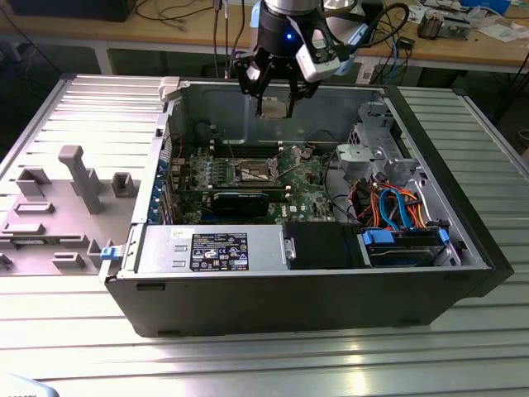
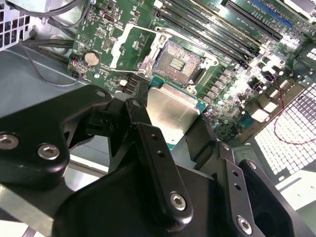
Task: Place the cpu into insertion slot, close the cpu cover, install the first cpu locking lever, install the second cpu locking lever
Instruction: 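Place the cpu into insertion slot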
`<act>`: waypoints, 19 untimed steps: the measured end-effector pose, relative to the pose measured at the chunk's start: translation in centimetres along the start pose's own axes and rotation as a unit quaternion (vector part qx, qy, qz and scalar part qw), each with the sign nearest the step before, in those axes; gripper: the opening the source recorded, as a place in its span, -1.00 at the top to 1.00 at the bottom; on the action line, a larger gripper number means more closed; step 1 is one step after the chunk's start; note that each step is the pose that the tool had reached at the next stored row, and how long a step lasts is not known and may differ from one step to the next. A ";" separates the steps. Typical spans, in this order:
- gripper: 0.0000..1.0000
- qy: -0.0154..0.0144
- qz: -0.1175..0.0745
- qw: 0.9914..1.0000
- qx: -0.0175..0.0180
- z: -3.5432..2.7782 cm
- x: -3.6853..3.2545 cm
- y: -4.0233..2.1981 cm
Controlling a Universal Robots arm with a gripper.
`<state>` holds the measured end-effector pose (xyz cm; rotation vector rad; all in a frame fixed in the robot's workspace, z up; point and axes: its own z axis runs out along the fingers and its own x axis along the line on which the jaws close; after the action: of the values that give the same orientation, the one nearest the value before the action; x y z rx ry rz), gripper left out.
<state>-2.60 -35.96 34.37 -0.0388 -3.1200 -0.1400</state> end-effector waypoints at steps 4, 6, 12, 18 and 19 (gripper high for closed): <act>-0.09 0.000 0.000 1.000 0.000 0.12 0.01 -0.01; -0.09 0.000 0.000 1.000 0.000 0.15 0.01 -0.02; -0.09 0.000 0.000 1.000 0.000 0.27 0.03 -0.02; -0.09 0.000 0.000 1.000 0.000 0.38 0.06 -0.04; -0.09 0.000 0.000 1.000 0.000 0.40 0.06 -0.04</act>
<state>-2.67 -35.96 33.97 -0.0388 -3.1199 -0.1399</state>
